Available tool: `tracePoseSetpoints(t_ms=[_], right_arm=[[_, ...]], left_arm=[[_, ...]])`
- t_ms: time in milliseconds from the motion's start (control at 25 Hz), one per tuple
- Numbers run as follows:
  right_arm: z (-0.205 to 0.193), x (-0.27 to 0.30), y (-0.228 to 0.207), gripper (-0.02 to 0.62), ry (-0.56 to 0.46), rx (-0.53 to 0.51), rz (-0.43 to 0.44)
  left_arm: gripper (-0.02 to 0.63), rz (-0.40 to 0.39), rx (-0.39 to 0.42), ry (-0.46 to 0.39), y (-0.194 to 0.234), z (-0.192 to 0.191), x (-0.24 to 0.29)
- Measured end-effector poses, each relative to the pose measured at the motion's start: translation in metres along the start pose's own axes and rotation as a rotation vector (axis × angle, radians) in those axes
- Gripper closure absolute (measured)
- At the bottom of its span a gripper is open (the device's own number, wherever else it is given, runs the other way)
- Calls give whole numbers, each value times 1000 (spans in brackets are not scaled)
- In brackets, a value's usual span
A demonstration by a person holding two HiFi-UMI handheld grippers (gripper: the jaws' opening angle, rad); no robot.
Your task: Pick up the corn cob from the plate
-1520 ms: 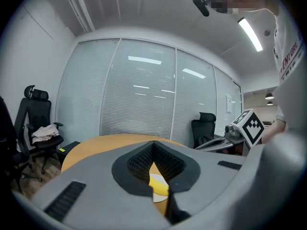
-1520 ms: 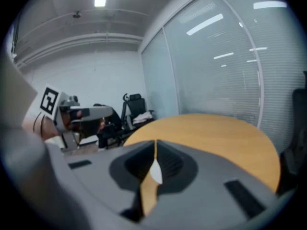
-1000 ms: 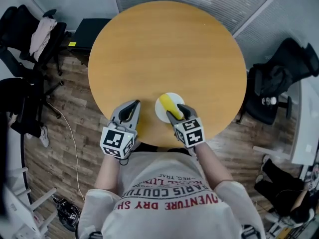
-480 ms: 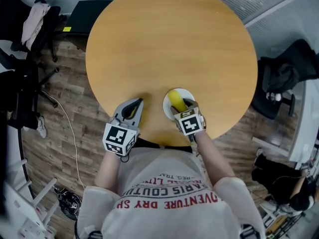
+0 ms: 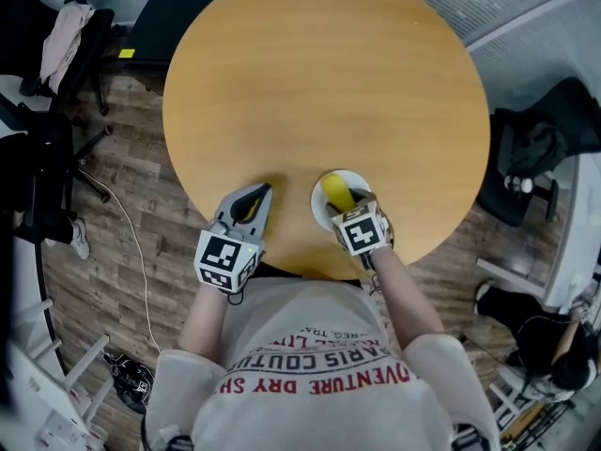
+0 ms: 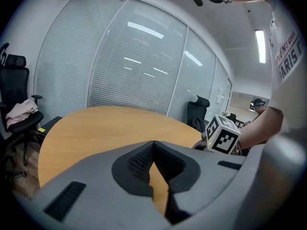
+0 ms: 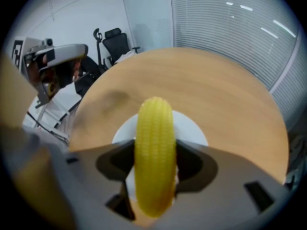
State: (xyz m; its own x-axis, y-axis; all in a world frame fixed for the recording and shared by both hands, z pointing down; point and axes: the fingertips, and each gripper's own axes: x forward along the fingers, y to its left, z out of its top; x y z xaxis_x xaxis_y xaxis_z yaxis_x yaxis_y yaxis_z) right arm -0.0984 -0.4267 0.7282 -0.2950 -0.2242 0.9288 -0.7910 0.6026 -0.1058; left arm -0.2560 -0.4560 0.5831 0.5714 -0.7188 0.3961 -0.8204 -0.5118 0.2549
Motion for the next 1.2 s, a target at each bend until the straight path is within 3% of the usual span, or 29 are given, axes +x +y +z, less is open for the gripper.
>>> tracePoseSetpoints(t_ms=[320,840,1200], right_arm=[[9,-17,5,330,-66,4,11],[84,-153,-19,330,-559,99,5],[103,-246,-20,330,-783,82,14]], left_arm=[[574,-1,13,-30,-12,15,-9],[574,33,87,-153,-57,78,-28],[574,73,160,-282,-82,141,-51]])
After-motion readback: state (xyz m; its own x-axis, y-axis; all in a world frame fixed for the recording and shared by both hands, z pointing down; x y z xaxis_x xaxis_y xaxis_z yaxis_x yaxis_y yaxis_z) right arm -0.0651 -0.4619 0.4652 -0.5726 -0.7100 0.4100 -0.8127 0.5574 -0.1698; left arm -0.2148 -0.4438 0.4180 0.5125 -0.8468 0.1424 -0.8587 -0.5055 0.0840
